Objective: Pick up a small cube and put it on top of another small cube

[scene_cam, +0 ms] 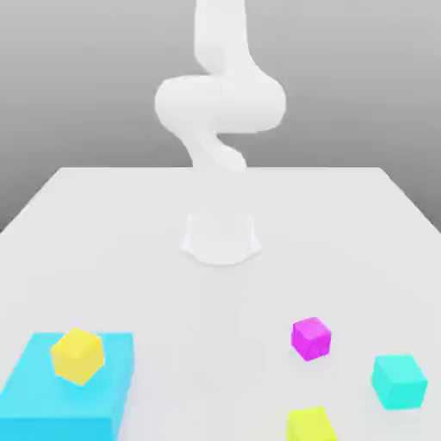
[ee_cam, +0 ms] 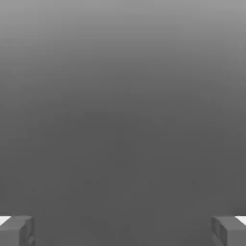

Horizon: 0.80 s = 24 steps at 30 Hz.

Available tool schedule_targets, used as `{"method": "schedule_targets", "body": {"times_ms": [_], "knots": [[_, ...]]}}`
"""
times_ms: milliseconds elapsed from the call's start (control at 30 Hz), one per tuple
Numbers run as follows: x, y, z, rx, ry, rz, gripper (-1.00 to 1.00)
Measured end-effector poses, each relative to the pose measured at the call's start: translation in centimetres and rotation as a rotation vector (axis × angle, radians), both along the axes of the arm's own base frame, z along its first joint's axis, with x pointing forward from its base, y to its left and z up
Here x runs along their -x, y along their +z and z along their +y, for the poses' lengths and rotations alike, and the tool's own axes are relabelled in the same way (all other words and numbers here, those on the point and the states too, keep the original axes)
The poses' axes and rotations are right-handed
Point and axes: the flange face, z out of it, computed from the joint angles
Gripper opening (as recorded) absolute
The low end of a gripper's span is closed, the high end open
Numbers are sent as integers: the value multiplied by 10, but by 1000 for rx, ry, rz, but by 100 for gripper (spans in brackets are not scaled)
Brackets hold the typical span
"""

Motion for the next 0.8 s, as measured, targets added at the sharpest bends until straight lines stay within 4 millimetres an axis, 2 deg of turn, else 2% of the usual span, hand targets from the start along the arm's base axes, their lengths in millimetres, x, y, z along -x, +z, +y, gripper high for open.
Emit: {"method": "schedule_targets", "body": {"times_ms": [200,400,600,800], "knots": [[-70,-88,21,29,20,158,0],[-117,-186,43,51,50,311,0],[-141,-293,68,64,90,463,0],[-141,-402,90,64,131,614,0]]}}
